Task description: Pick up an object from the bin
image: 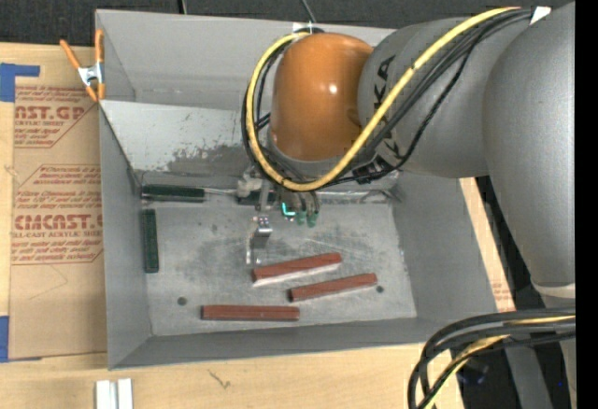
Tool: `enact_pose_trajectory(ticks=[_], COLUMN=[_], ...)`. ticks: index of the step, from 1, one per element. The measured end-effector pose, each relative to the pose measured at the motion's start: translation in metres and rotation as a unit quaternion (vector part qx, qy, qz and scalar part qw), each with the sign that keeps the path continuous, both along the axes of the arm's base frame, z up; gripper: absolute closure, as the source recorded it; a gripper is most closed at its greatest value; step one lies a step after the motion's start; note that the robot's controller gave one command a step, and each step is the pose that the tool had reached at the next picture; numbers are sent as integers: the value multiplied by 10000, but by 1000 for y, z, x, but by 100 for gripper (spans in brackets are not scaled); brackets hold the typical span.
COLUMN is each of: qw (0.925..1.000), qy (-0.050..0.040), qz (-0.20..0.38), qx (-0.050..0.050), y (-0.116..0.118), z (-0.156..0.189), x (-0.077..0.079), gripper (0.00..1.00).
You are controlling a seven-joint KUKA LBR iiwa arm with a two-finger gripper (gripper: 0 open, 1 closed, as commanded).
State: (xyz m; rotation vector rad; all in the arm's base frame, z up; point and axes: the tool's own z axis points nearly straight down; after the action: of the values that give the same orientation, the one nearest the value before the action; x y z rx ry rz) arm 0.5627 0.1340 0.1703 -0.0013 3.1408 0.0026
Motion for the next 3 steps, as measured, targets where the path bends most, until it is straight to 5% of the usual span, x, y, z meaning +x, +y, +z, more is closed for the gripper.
enact_pose_trajectory(ticks=[1, 2, 3], qw=[10000, 9990, 9931], qy=[-3, 63, -101], qz=[5, 432, 1170], qx=[0, -21, 20], y=[0, -15, -47], z=[0, -33, -86], x=[0, -20, -56], gripper=[0, 0, 100])
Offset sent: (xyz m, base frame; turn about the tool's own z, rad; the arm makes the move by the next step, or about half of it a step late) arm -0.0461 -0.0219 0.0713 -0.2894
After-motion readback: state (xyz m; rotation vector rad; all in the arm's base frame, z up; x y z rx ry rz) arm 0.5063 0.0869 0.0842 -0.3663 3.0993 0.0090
